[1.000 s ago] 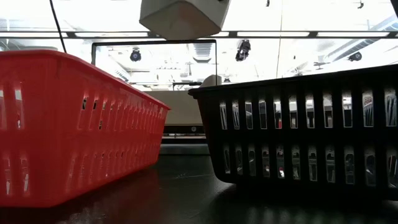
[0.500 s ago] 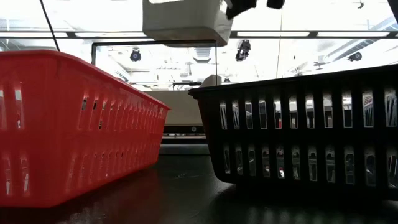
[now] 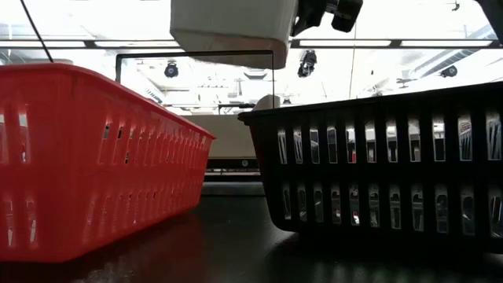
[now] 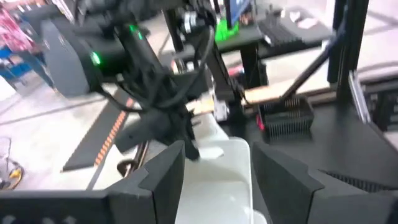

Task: Stack baskets on shelf by color
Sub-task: Stack the bottom gray bin on top of the gray bin on the shelf

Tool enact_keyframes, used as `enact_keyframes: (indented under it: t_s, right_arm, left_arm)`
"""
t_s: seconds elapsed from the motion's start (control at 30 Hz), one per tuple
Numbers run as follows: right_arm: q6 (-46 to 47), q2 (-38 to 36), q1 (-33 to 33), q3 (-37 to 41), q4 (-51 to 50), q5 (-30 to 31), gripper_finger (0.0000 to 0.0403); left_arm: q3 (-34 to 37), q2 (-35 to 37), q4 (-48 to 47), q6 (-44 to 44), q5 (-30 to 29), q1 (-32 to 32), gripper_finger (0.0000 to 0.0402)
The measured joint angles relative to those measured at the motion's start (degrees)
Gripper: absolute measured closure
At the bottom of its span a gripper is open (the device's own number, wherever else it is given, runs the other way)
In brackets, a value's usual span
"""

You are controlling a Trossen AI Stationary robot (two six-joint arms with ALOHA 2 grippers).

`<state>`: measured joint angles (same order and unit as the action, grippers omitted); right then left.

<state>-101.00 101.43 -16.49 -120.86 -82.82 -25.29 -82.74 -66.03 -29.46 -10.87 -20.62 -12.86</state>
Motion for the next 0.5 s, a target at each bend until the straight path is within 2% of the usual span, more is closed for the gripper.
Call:
enact_keyframes:
  t_s: [0.23,0.5]
  right_arm:
    - [-2.2,4.9,-0.2,0.0,0.3,-1.5,0.0394]
    - [-4.7,8.5,-0.9,0.0,1.1,-1.8,0.0394]
  left_arm:
    - [8.1,6.3,7.1,-0.3,0.0,0.0,0.0228]
    - [13.1,11.0,12.9,-2.0,-0.3,0.0,0.0228]
